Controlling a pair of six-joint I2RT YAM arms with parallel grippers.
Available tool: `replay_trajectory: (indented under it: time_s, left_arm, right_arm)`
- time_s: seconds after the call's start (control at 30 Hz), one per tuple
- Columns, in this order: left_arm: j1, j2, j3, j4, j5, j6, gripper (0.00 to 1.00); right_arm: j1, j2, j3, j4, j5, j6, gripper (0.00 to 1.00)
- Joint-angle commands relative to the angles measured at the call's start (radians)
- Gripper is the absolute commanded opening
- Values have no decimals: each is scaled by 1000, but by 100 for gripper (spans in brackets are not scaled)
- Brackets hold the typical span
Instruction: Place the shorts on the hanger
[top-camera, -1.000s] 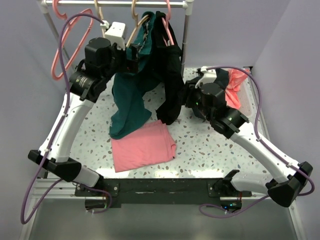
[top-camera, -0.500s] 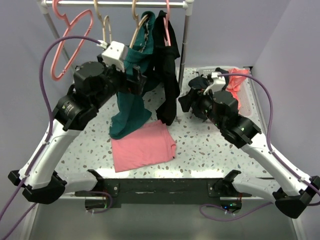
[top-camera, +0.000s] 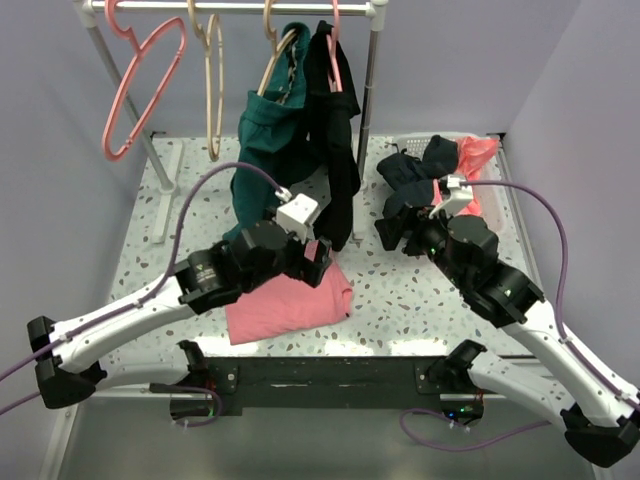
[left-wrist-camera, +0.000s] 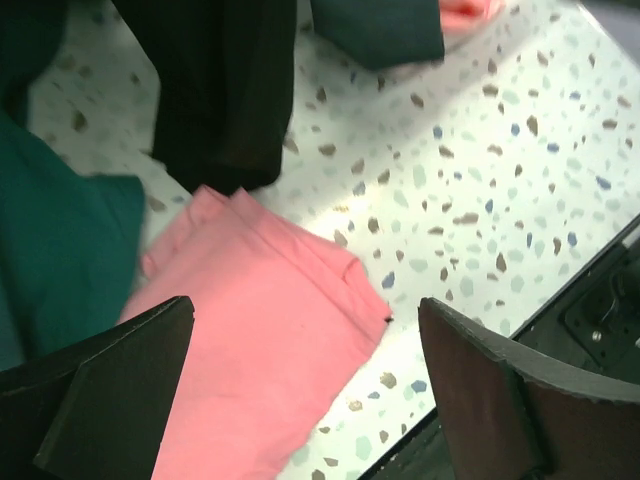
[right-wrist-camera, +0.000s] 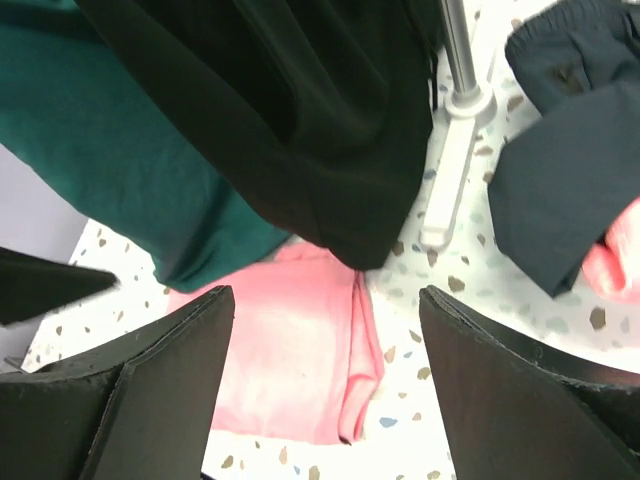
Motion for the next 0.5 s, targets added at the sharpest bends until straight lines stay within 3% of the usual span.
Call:
replay_trajectory:
  time_s: [0.0,0.23,0.47]
  left_arm:
    - [-26,-65,-185,230,38,-149,100]
    - [-25,-144,-441,393,138,-231,100]
    - [-25,-177,-520,451,135,-309,100]
  right_arm:
    - [-3,-62,-72,-7,18,49,79]
    - [-3,-103,-132,-22,50,71,79]
    - [-1,-152,-137,-69,110,59,79]
